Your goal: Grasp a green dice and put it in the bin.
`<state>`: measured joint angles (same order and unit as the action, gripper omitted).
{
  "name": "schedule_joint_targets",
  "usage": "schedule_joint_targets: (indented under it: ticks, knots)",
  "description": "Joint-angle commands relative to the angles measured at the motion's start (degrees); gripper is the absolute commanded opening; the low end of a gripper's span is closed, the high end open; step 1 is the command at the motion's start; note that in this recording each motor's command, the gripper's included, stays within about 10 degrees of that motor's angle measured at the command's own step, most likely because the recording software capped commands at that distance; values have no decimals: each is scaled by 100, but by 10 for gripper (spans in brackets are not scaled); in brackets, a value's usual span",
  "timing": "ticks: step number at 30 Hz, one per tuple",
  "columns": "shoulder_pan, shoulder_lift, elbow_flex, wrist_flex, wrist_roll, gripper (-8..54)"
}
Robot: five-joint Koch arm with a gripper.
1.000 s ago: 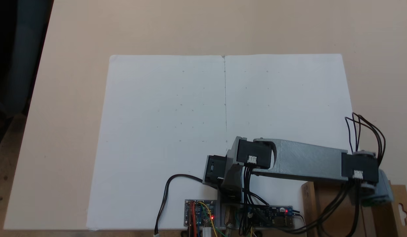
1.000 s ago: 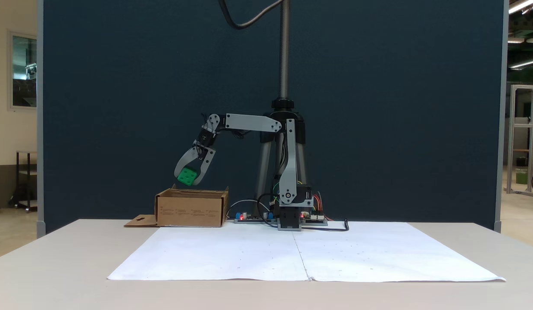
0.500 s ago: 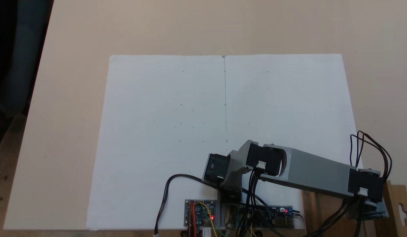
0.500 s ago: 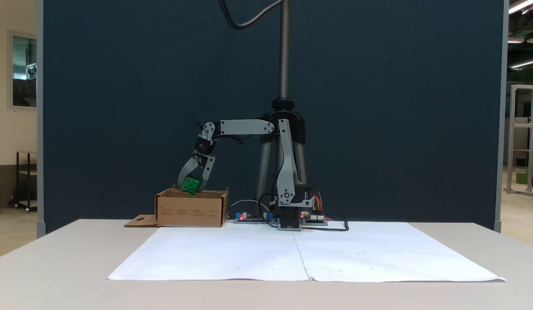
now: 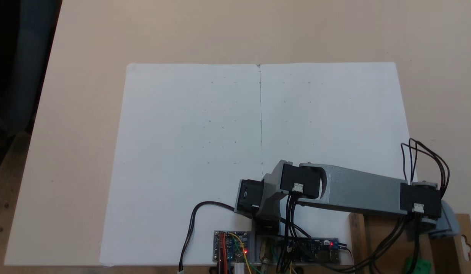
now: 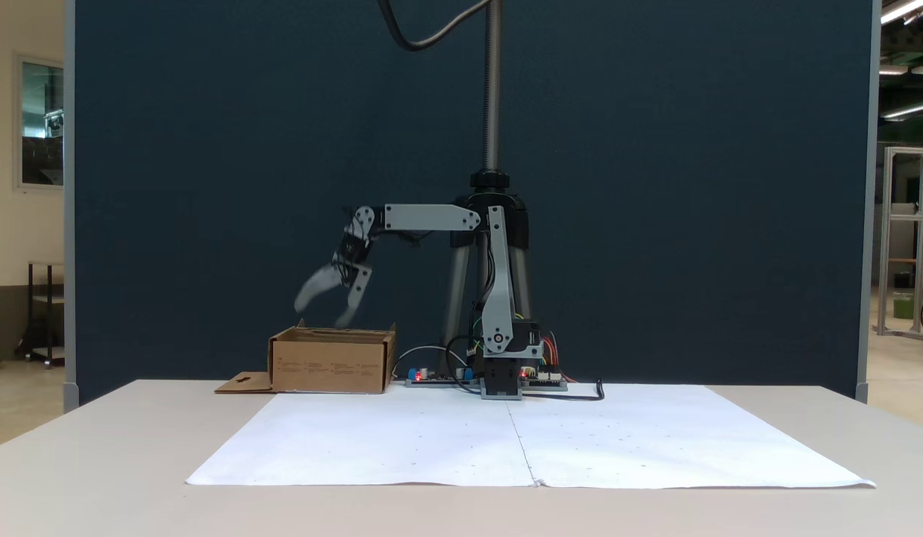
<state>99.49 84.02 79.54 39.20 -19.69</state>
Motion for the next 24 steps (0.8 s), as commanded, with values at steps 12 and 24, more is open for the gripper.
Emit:
schedule_joint_targets:
  ticks: [12,24]
  knots:
    - [-2426,1195,-1081,-308,1784,376]
    - [-6056,1828,-193,-378,1775,436]
